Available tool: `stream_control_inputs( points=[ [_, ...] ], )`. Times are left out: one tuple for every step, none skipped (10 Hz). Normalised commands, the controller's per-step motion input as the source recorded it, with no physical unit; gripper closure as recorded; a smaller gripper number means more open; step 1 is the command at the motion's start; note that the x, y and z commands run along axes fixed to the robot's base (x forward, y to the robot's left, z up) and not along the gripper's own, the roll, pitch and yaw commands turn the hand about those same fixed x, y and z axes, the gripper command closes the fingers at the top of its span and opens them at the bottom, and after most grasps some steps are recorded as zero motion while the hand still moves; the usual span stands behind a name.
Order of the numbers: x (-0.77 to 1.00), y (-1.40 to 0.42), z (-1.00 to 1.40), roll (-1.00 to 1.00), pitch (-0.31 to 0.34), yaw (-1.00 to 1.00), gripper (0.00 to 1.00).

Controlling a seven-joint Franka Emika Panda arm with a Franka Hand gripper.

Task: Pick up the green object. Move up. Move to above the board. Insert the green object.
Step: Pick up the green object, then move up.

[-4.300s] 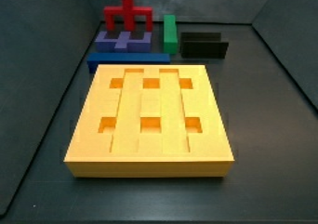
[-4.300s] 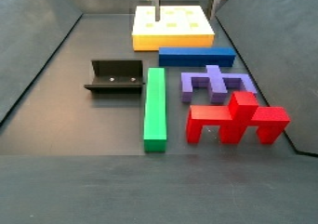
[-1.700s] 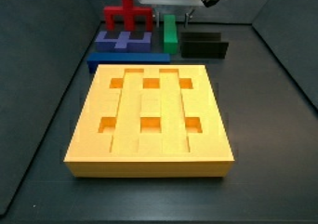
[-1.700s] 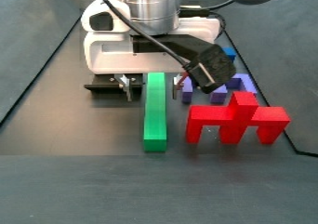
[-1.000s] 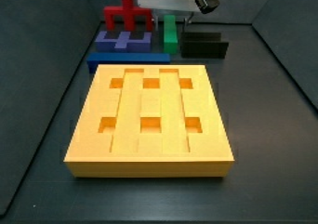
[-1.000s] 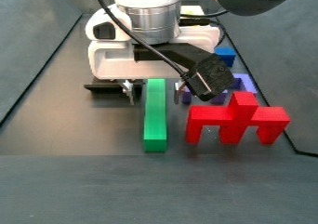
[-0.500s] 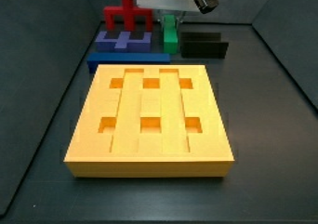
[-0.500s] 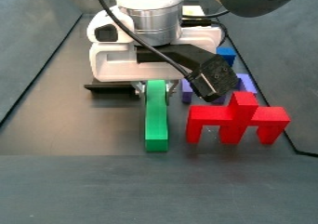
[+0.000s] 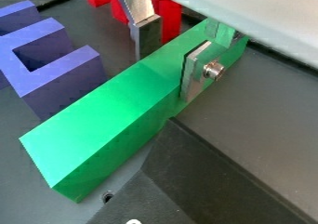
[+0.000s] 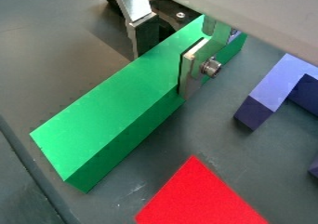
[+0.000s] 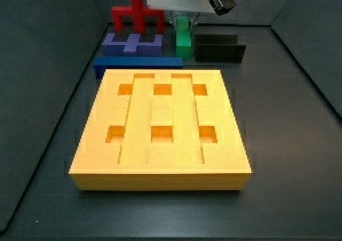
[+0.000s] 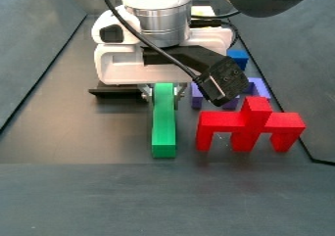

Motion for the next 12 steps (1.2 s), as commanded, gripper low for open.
stream_control_inputs(
  points=[
    [0.0,0.0,0.0,0.0,0.0,0.0,1.0],
    [0.0,0.0,0.0,0.0,0.0,0.0,1.0],
    [0.0,0.0,0.0,0.0,0.0,0.0,1.0],
    [0.0,0.0,0.0,0.0,0.0,0.0,1.0],
    [0.0,0.0,0.0,0.0,0.0,0.0,1.0],
    [0.0,0.0,0.0,0.0,0.0,0.0,1.0],
    [0.0,0.0,0.0,0.0,0.0,0.0,1.0],
    [0.0,0.0,0.0,0.0,0.0,0.0,1.0],
    [0.0,0.0,0.0,0.0,0.0,0.0,1.0],
    [0.0,0.0,0.0,0.0,0.0,0.0,1.0],
    [0.0,0.0,0.83,0.0,0.0,0.0,1.0],
    [0.01,0.08,0.86,0.02,-0.016,-0.06,1.0]
  ],
)
